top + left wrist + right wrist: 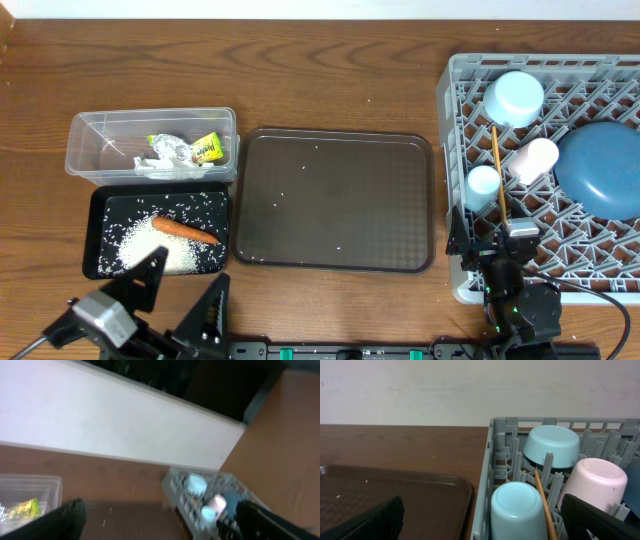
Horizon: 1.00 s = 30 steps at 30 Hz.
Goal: Sort waste into correct bins and load items into the dishwasher rack
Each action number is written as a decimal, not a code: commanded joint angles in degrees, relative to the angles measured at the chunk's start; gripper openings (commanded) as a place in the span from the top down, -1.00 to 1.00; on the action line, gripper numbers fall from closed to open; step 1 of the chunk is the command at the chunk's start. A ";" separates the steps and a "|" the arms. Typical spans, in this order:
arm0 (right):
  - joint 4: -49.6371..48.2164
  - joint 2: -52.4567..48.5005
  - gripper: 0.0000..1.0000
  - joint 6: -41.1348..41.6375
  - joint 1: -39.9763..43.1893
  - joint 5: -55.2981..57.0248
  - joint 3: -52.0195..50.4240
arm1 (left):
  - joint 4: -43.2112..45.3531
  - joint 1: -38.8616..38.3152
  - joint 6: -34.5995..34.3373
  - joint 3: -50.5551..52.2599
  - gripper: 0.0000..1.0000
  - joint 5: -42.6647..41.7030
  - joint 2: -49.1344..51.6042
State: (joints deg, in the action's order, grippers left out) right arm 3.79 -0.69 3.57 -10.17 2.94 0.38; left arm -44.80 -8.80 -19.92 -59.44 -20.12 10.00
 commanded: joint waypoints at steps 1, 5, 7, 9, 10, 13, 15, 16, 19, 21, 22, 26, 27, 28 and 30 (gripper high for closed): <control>0.28 0.39 -0.98 -0.85 0.90 -0.20 -0.09 | -1.55 -0.13 -0.11 0.70 -0.96 0.50 -1.73; 0.28 0.39 -0.99 -0.85 0.90 -0.20 -0.09 | -1.38 -0.13 -0.11 1.88 -0.96 0.59 -2.82; 0.28 0.39 -0.98 -0.85 0.90 -0.20 -0.09 | -1.14 -0.13 -0.11 2.78 -0.96 1.68 -3.45; 0.28 0.39 -0.99 -0.85 0.90 -0.20 -0.09 | 0.28 -0.13 -0.13 4.33 -0.96 2.32 -4.24; 0.28 0.39 -0.98 -0.85 0.90 -0.20 -0.09 | 1.70 -0.13 -0.13 5.27 -0.96 2.84 -4.74; 0.28 0.39 -0.99 -0.85 0.90 -0.20 -0.09 | 7.45 -0.13 -0.11 8.61 -0.96 3.30 -6.56; 0.28 0.39 -0.99 -0.85 0.90 -0.20 -0.09 | 12.57 -0.13 -0.11 11.32 -0.95 3.63 -7.91; 0.28 0.39 -0.99 -0.85 0.90 -0.20 -0.09 | 15.10 -0.13 -0.11 12.76 -0.96 4.04 -8.61; 0.28 0.39 -0.99 -0.85 0.90 -0.20 -0.09 | 21.57 -0.13 -0.13 16.92 -0.96 4.35 -9.90; 0.28 0.39 -0.98 -0.85 0.90 -0.20 -0.09 | 23.47 -0.13 -0.13 18.93 -0.96 4.33 -9.86; 0.28 0.39 -0.99 -0.85 0.90 -0.20 -0.09 | 23.96 -0.13 -0.13 19.80 -0.96 4.35 -9.86; 0.28 0.39 -0.99 -0.85 0.90 -0.20 -0.09 | 26.84 -0.13 -0.11 24.79 -0.96 4.83 -9.86; 0.28 0.39 -0.98 -0.85 0.90 -0.20 -0.09 | 28.09 -0.13 -0.11 26.36 -0.96 5.29 -9.86; 0.28 0.39 -0.99 -0.85 0.90 -0.20 -0.09 | 29.57 -0.13 -0.11 28.15 -0.96 5.77 -9.86; 0.28 0.39 -0.99 -0.85 0.90 -0.20 -0.09 | 33.44 -0.13 -0.11 31.95 -0.96 6.29 -9.86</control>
State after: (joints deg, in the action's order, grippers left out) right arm 3.84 -0.69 3.57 -10.17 2.96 0.38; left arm -14.02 -8.80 -19.92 -31.18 -15.42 0.54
